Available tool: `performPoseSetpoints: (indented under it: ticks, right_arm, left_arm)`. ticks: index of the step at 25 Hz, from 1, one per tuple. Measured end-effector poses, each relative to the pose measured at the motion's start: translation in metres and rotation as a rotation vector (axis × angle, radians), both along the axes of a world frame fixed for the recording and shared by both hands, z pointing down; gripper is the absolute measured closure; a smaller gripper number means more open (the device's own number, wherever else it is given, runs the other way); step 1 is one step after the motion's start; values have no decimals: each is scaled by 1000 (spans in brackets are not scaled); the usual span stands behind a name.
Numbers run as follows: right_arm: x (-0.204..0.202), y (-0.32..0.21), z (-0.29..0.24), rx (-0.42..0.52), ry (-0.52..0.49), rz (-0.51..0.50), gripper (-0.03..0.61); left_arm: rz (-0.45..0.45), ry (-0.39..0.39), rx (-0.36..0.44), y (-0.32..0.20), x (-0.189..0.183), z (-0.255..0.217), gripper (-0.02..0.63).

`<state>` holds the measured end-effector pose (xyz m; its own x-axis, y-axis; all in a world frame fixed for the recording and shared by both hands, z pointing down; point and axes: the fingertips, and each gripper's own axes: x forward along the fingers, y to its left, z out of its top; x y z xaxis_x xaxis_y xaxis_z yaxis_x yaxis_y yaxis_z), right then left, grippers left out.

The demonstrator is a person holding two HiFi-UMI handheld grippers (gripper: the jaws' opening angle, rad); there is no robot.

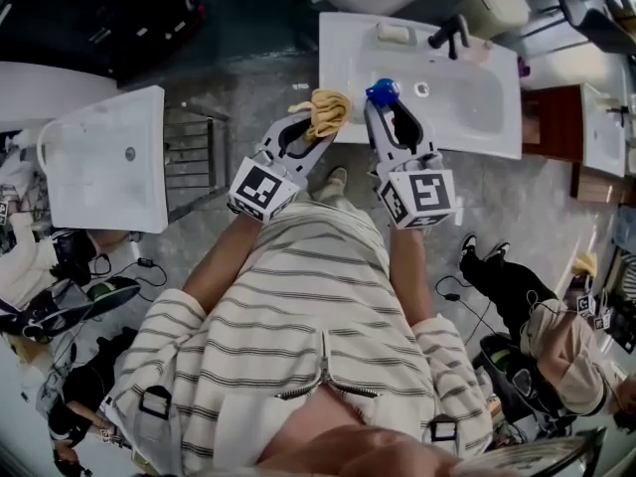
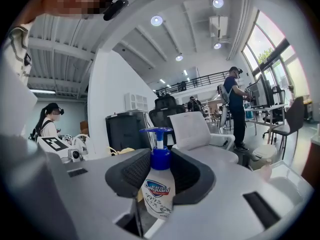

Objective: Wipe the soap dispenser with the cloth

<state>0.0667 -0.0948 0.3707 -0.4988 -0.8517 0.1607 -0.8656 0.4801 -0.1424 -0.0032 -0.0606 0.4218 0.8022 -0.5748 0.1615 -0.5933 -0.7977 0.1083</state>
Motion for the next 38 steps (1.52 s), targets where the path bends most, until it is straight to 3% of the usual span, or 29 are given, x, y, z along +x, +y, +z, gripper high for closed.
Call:
performPoseSetpoints:
  ticks: [4,11,17,38]
  right_arm:
    - [-3,-13,14,-6,8,0,453]
    - [-5,-33,48,-32,-17,8,451]
    - [-8,-50,81,-41,23,19,451]
    - [-35,-94,198,-106,131,-55,451]
  left_arm:
    - [-87,26,-41,-10,-14,4,502]
    - [-188,-14,-46,-17,-34,16,502]
    - [-254,-56,-38,-25,-43,30,502]
    - [-299,-88,-86,-31,-59,59,502]
